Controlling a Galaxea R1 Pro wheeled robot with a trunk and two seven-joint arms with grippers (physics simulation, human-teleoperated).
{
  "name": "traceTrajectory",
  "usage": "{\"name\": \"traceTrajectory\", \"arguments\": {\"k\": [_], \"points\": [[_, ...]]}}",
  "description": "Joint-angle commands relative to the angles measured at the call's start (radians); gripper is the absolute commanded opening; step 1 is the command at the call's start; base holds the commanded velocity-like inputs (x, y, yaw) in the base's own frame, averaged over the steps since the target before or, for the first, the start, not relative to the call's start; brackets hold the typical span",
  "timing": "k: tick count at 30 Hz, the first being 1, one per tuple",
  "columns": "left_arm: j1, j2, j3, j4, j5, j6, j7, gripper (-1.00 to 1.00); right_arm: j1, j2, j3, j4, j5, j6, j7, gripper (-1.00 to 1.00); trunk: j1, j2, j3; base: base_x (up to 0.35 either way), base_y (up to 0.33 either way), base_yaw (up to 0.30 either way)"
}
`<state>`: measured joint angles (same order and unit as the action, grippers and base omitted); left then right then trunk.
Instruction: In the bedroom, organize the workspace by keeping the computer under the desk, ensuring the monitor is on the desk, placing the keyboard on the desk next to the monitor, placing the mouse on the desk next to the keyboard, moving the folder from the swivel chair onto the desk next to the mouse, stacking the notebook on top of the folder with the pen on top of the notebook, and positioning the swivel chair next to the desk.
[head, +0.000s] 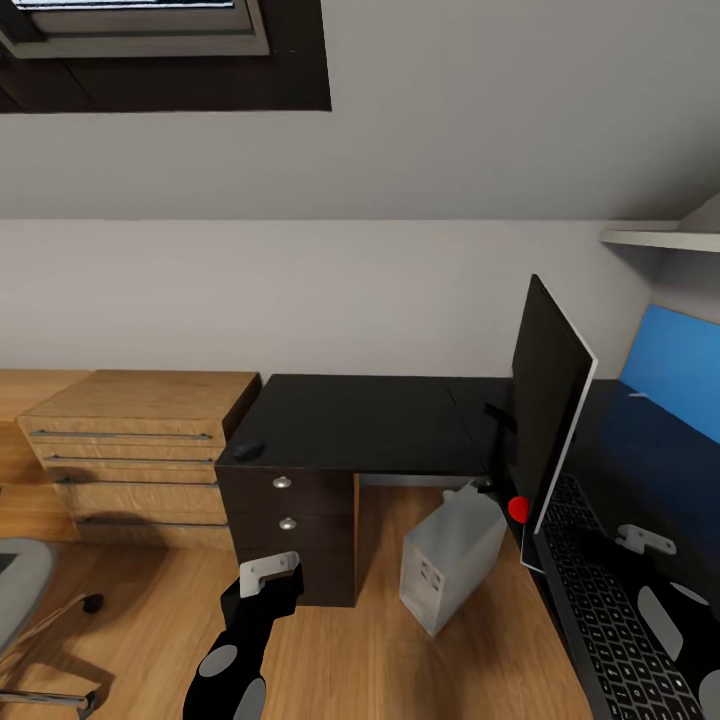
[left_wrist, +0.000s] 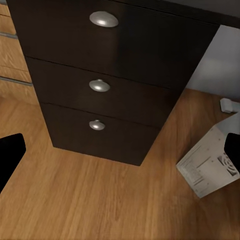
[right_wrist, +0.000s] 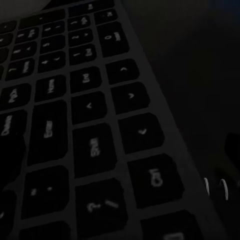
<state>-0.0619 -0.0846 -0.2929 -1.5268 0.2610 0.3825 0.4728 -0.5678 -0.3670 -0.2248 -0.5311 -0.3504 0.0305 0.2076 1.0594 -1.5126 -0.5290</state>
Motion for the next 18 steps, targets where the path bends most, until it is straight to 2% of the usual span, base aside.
{"name": "traceTrajectory", "arguments": {"k": [1, 14, 18], "points": [[-0.001, 0.0, -0.002, -0.001, 0.009, 0.003, 0.008, 1.0, 0.0, 0.001, -0.001, 0.014, -0.005, 0.003, 0.007, 1.0, 0.0, 0.0, -0.001, 0.0, 0.0, 0.0], [-0.001, 0.005, 0.002, 0.003, 0.009, 0.003, 0.008, 1.0, 0.0, 0.001, -0.001, 0.016, -0.005, 0.003, 0.007, 1.0, 0.0, 0.0, -0.001, -0.002, 0.0, 0.0], [-0.001, 0.005, 0.003, 0.004, 0.009, 0.004, 0.008, 1.0, 0.0, 0.001, -0.001, 0.016, -0.005, 0.003, 0.007, 1.0, 0.0, 0.0, -0.001, -0.238, 0.0, 0.0]]}}
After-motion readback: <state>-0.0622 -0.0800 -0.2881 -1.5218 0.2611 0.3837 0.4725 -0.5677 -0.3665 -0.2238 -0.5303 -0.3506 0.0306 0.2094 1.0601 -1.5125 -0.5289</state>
